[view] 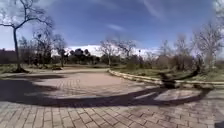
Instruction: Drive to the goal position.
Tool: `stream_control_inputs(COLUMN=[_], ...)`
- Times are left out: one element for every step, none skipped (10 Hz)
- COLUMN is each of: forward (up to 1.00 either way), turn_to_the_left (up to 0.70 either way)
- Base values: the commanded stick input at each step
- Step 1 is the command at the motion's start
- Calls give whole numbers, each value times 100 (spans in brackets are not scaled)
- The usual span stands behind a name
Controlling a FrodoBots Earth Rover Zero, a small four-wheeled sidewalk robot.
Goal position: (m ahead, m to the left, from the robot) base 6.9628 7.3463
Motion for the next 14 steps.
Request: stream_control_inputs(forward=[100,100,100,100,100,100,100,100,100,100,100,100,100,100], turn_to_the_left=[3,27,40,40,40,40,40,40,40,40,40,40,40,40])
